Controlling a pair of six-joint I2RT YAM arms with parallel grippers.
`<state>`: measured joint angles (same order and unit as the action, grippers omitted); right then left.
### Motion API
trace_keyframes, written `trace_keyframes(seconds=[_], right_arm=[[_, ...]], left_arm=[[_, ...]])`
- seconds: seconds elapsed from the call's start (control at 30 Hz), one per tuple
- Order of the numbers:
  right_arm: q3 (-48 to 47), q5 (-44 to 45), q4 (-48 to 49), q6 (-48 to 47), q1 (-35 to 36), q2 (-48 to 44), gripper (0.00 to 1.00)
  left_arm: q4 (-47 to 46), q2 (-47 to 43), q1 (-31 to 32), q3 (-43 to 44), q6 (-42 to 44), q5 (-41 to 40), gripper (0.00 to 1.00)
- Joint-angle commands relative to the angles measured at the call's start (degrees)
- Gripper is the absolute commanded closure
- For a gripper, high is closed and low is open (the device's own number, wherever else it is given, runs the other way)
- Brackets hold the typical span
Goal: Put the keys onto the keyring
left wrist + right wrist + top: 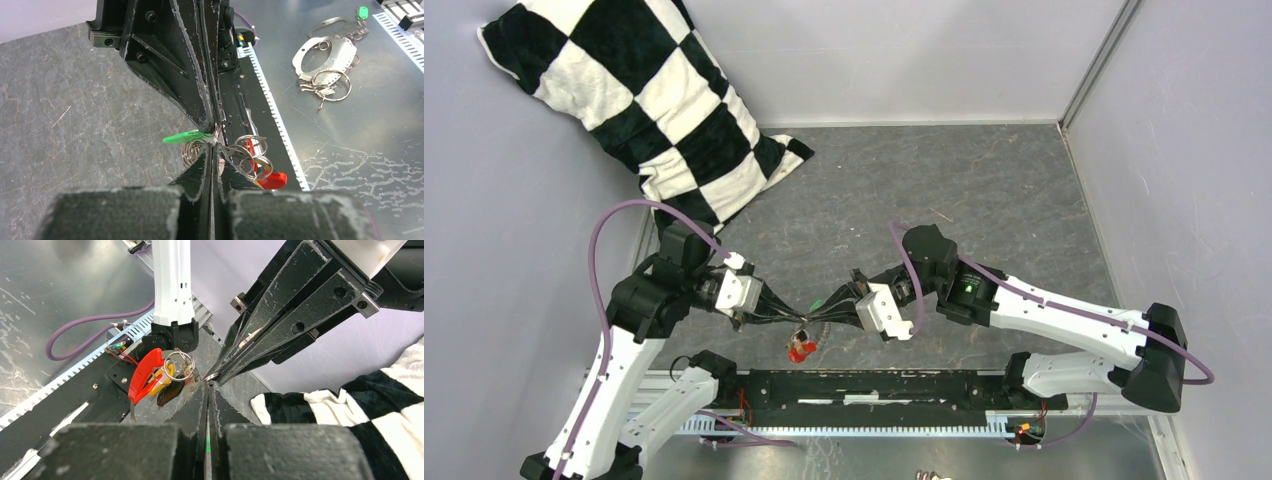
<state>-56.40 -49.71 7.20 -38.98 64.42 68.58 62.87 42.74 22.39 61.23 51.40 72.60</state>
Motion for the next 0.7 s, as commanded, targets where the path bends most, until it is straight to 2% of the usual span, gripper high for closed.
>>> trace_keyframes(seconds=[0.0, 0.4, 0.67], right_arm=[[-3.3, -0.8, 3.8, 0.3, 0.1, 0.0, 1.00], [-4.5, -1.4, 4.2, 1.1, 0.2, 0.7, 0.99], [-8.6, -3.9, 0.1, -0.9, 0.1, 3.0, 1.00]], left_arm=[[-1.9, 0.1, 0.4, 0.9, -2.0, 0.6, 0.98], [-1.8, -0.2, 0.3, 0.7, -1.8, 0.3, 0.98], [-1.5, -0.4, 0.6, 0.7, -1.8, 0.2, 0.98]])
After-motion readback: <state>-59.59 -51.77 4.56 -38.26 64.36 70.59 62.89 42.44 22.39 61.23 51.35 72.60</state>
